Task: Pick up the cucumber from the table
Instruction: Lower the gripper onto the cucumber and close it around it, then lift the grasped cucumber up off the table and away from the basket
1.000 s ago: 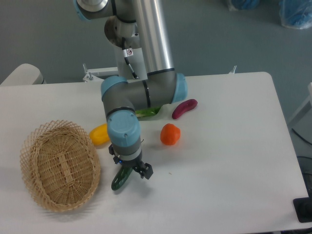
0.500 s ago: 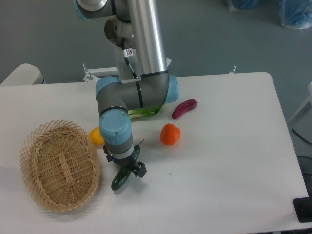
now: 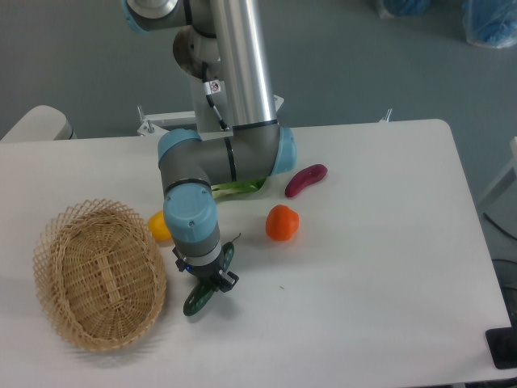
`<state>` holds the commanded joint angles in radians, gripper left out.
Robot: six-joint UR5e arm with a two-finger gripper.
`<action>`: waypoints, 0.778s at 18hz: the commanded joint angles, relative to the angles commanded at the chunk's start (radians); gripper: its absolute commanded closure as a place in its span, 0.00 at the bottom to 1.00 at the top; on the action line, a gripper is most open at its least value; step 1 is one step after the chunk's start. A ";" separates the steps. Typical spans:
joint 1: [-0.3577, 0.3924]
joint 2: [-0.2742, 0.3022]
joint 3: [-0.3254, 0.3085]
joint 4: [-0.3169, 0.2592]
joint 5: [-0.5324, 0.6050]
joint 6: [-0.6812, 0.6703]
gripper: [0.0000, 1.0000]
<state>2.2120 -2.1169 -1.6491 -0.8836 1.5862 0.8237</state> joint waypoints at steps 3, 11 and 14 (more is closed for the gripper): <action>0.032 0.006 0.017 -0.006 -0.002 0.008 0.82; 0.098 -0.005 0.132 -0.087 -0.005 0.075 0.85; 0.136 -0.018 0.190 -0.161 -0.008 0.141 0.85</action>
<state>2.3484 -2.1352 -1.4590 -1.0444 1.5785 0.9645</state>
